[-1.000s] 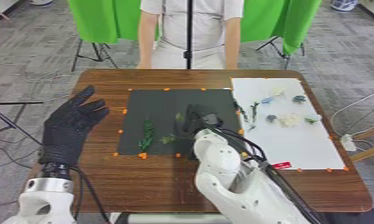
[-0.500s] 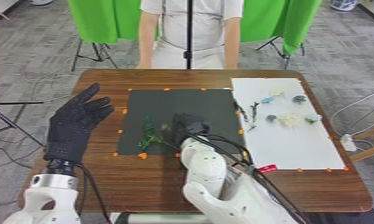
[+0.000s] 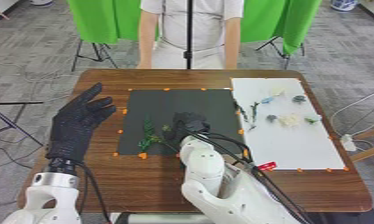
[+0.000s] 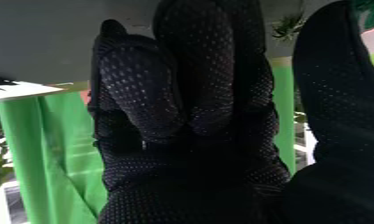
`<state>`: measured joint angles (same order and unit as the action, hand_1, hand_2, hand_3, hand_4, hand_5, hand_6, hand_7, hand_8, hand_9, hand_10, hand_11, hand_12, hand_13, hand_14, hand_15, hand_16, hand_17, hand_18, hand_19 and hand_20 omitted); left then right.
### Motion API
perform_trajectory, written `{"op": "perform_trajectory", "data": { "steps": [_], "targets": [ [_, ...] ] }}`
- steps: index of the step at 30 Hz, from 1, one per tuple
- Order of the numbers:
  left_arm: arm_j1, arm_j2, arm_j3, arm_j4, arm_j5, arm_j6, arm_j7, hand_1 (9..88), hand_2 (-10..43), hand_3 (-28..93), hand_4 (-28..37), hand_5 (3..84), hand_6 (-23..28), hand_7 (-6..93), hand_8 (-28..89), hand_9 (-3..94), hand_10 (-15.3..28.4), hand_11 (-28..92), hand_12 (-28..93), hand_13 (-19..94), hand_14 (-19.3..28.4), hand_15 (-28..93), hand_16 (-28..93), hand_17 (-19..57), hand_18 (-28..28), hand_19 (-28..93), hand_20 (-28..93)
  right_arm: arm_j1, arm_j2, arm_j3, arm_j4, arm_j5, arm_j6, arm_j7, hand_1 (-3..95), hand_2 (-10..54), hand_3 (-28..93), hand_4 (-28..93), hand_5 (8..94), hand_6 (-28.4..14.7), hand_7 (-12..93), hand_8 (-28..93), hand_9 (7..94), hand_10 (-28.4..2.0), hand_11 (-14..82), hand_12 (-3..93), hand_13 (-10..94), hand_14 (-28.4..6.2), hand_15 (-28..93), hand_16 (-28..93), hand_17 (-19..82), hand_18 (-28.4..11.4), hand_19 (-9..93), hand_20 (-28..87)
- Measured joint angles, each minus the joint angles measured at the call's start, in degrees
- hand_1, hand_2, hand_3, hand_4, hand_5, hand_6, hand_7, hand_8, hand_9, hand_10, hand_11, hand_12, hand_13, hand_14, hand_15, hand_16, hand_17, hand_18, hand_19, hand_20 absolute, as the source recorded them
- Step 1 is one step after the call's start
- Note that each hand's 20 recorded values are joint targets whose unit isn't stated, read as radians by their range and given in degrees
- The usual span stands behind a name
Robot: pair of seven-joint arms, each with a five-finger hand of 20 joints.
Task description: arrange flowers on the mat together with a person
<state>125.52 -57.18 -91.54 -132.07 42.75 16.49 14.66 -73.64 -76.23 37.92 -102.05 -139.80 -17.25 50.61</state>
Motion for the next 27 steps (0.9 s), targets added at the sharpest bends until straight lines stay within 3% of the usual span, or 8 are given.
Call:
{"op": "perform_trajectory", "data": {
  "steps": [4, 9, 12, 17, 21, 24, 27],
  "targets": [
    [0.4, 0.04, -0.09, -0.01, -0.07, 0.02, 0.23, 24.3, 7.7, 77, -20.2, 41.6, 11.1, 8.1, -7, 41.3, 21.5, 28, 12, 30, 27.8, 58, -8, -4.2, 24.9, 59, 15, 0.0, 0.7, -0.1, -1.9, 3.1, 2.2, -0.6, 36.7, -4.7, 57, -21, 83.4, -0.8, 16, -14, 93.3, -11.7, 37.5, 21.0, 82, -11.3, 68, 17, 28, -25.2, 85, 0],
    [2.1, 0.03, -0.95, -0.30, -0.14, 0.15, 0.51, 24.3, 7.6, 76, -20.5, 41.6, 11.1, 8.1, -7, 41.2, 21.5, 28, 12, 30, 27.7, 58, -8, -4.3, 24.9, 59, 15, -2.6, 1.0, 3.5, -7.2, 4.5, 9.4, -6.7, 35.8, -3.8, 57, -21, 80.8, -0.9, 15, -14, 93.5, -11.4, 37.7, 20.9, 83, -11.1, 68, 17, 28, -24.7, 85, 0],
    [3.4, 0.03, -1.38, -0.62, -0.22, 0.26, 1.15, 24.2, 7.6, 76, -20.5, 41.6, 11.1, 8.1, -7, 41.2, 21.6, 28, 12, 30, 27.6, 58, -8, -4.3, 24.9, 59, 15, -3.8, 1.5, 5.3, -10.9, 6.8, 12.1, -8.0, 33.3, 0.0, 55, -21, 78.9, -1.4, 15, -14, 93.4, -11.9, 37.3, 21.0, 83, -11.3, 68, 17, 28, -24.7, 84, 0],
    [5.4, 0.03, -1.95, -1.09, -0.50, 0.81, 2.23, 24.3, 7.6, 76, -20.7, 41.6, 11.1, 8.1, -7, 41.2, 21.5, 28, 12, 30, 27.7, 58, -8, -4.3, 24.9, 59, 15, -5.5, 2.7, 9.0, -15.4, 13.1, 12.0, -7.4, 26.5, 9.5, 55, -19, 74.6, -3.1, 14, -13, 89.3, -15.1, 34.5, 20.4, 77, -14.6, 68, 17, 25, -25.0, 81, -1],
    [6.5, -0.04, -2.31, -1.20, -0.74, 1.15, 2.79, 24.0, 7.5, 76, -21.1, 41.6, 11.1, 8.1, -7, 41.2, 21.5, 28, 12, 30, 27.7, 58, -8, -4.3, 24.8, 59, 15, -9.8, 3.4, 17.0, -19.0, 23.8, 10.5, -7.8, 22.1, 15.5, 61, -22, 64.1, -4.7, 15, -13, 75.7, -19.7, 31.2, 17.4, 63, -18.7, 64, 11, 17, -25.9, 69, 7],
    [7.1, -0.26, -2.49, -1.19, -0.89, 1.16, 3.30, 23.5, 7.5, 76, -21.8, 41.0, 10.5, 7.8, -7, 41.1, 21.5, 27, 12, 30, 27.8, 58, -8, -4.3, 24.9, 58, 15, -14.5, 3.4, 25.8, -20.7, 33.8, 7.0, -11.7, 19.3, 16.3, 63, -23, 59.5, -5.1, 14, -13, 69.5, -21.6, 28.7, 16.3, 58, -20.3, 62, 10, 15, -27.1, 66, 9],
    [7.6, -0.56, -2.64, -0.95, -0.99, 1.09, 4.05, 23.1, 7.7, 76, -22.5, 40.1, 9.2, 7.3, -7, 42.9, 21.5, 28, 12, 30, 27.8, 58, -8, -4.4, 24.8, 58, 15, -19.5, 3.5, 34.3, -21.4, 41.9, 4.4, -18.7, 16.5, 15.6, 66, -23, 56.9, -4.6, 14, -13, 64.4, -21.4, 26.0, 15.4, 53, -20.9, 57, 8, 12, -26.1, 60, 9]
  ]
}}
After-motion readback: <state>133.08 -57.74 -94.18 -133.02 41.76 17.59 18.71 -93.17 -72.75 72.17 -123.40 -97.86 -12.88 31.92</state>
